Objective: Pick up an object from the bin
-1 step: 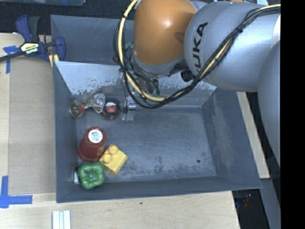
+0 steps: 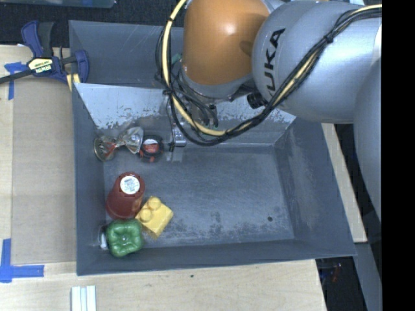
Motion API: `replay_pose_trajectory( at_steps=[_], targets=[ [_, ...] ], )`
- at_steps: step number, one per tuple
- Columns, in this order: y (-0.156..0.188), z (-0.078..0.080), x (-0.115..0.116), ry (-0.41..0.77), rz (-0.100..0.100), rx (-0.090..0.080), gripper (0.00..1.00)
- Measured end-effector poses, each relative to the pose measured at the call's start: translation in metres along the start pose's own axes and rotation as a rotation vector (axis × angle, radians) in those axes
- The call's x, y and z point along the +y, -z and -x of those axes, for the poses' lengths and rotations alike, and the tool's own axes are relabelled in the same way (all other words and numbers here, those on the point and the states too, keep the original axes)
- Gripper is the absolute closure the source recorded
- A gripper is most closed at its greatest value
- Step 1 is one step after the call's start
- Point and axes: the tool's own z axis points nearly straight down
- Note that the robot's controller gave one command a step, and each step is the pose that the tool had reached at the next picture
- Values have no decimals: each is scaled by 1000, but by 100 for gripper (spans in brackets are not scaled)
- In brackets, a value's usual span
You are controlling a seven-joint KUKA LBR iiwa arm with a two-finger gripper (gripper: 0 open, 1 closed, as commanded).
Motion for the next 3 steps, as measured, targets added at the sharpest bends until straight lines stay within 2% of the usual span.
replay_pose_trajectory(
  at_steps=[1, 2, 3],
  targets=[
    [-71, 6, 1, -177, 1, -1, 0],
    [-78, -64, 31, 139, 1, -5, 0],
    [-93, -37, 18, 39, 1, -5, 0]
  ],
)
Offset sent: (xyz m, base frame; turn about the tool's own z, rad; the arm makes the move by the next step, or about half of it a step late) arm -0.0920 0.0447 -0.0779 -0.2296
